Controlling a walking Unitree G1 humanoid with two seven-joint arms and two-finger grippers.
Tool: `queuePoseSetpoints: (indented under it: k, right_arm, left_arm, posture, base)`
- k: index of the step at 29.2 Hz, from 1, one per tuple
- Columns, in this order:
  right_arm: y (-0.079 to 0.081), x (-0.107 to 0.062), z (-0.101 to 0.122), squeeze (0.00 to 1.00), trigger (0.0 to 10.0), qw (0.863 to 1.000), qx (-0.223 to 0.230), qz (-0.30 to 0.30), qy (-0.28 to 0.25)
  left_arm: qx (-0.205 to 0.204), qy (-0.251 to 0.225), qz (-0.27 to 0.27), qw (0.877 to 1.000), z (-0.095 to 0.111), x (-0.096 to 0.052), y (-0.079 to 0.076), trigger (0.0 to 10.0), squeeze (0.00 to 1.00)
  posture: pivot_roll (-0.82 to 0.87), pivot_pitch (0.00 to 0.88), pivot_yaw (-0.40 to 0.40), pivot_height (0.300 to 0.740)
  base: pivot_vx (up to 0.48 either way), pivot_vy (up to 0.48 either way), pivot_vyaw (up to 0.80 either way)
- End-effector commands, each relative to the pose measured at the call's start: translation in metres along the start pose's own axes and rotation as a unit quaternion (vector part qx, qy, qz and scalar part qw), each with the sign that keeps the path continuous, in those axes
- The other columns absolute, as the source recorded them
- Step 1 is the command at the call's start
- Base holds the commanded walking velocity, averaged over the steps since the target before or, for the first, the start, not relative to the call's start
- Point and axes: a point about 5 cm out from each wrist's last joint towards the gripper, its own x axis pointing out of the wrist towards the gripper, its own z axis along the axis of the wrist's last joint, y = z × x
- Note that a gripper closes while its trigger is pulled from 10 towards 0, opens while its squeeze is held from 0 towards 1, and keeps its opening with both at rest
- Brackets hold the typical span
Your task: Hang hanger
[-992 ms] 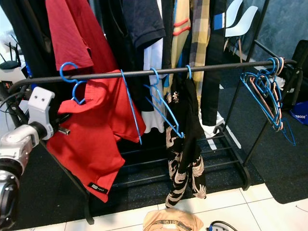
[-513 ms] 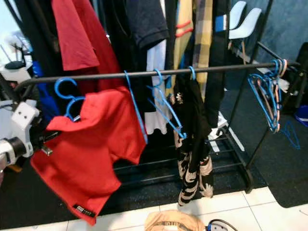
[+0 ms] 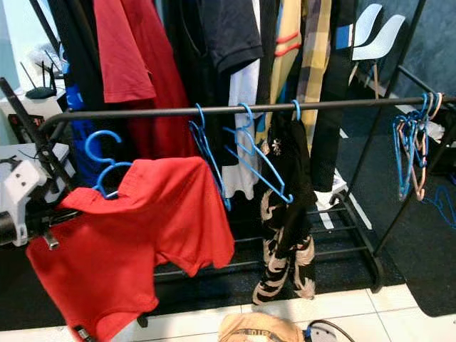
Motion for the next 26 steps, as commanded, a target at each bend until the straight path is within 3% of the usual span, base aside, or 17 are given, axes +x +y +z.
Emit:
queuePoseSetpoints:
  k: [1,5,10,17,18,20,21,22,23,25,26]
  right_arm:
    - [0.0,0.0,0.0,0.0,10.0,1.0,-0.005,0.004,-0.003]
    - [0.0,0.0,0.0,0.0,10.0,1.0,-0.005,0.004,-0.003]
    - [-0.001,0.0,0.001,0.0,10.0,1.0,0.007,-0.005,-0.009]
    - [0.001,-0.001,0.003,0.0,10.0,0.998,0.05,0.003,-0.034]
    - [-0.031,-0.005,0.02,0.0,10.0,0.992,0.095,0.029,-0.081]
    - [-0.031,-0.005,0.02,0.0,10.0,0.992,0.095,0.029,-0.081]
    - [-0.056,-0.013,0.044,0.0,10.0,0.978,0.127,0.071,-0.148]
    - [-0.056,-0.013,0.044,0.0,10.0,0.978,0.127,0.071,-0.148]
    - [-0.075,-0.023,0.067,0.0,10.0,0.961,0.138,0.108,-0.213]
    - [-0.075,-0.023,0.067,0.0,10.0,0.961,0.138,0.108,-0.213]
    - [-0.087,-0.032,0.087,0.0,10.0,0.944,0.138,0.14,-0.266]
  left_arm:
    - [0.001,0.003,-0.031,1.0,0.001,0.0,-0.007,10.0,0.0]
    - [0.001,0.003,-0.031,1.0,0.001,0.0,-0.007,10.0,0.0]
    - [0.005,0.038,-0.061,0.997,-0.003,-0.01,-0.01,10.0,0.0]
    - [0.011,0.045,-0.092,0.995,0.002,-0.011,-0.015,10.0,0.0]
    - [0.011,0.042,-0.103,0.994,0.006,-0.008,-0.018,10.0,0.0]
    - [0.011,0.042,-0.103,0.994,0.006,-0.008,-0.018,10.0,0.0]
    - [0.016,0.033,-0.121,0.992,0.013,-0.002,-0.022,10.0,0.0]
    - [0.016,0.033,-0.121,0.992,0.013,-0.002,-0.022,10.0,0.0]
    - [0.021,0.024,-0.139,0.99,0.019,0.004,-0.026,10.0,0.0]
    - [0.021,0.024,-0.139,0.99,0.019,0.004,-0.026,10.0,0.0]
    - [0.026,0.015,-0.153,0.988,0.025,0.01,-0.028,10.0,0.0]
  posture:
    - [-0.04,0.0,0.013,0.74]
    - [-0.04,0.0,0.013,0.74]
    - [-0.04,0.0,0.011,0.74]
    - [-0.05,0.0,0.013,0.74]
    - [-0.05,0.0,0.017,0.74]
    - [-0.05,0.0,0.017,0.74]
    - [-0.05,0.0,0.021,0.74]
    - [-0.05,0.0,0.021,0.74]
    - [-0.06,0.0,0.023,0.74]
    - [-0.06,0.0,0.023,0.74]
    - [-0.06,0.0,0.026,0.74]
  base:
    - [-0.304,0.0,0.0]
    - [-0.304,0.0,0.0]
    - [-0.371,0.0,0.0]
    - [-0.409,0.0,0.0]
    - [-0.409,0.0,0.0]
    - [-0.409,0.0,0.0]
    - [-0.405,0.0,0.0]
    - [-0.405,0.0,0.0]
    - [-0.398,0.0,0.0]
    - [-0.398,0.0,0.0]
    - [-0.409,0.0,0.0]
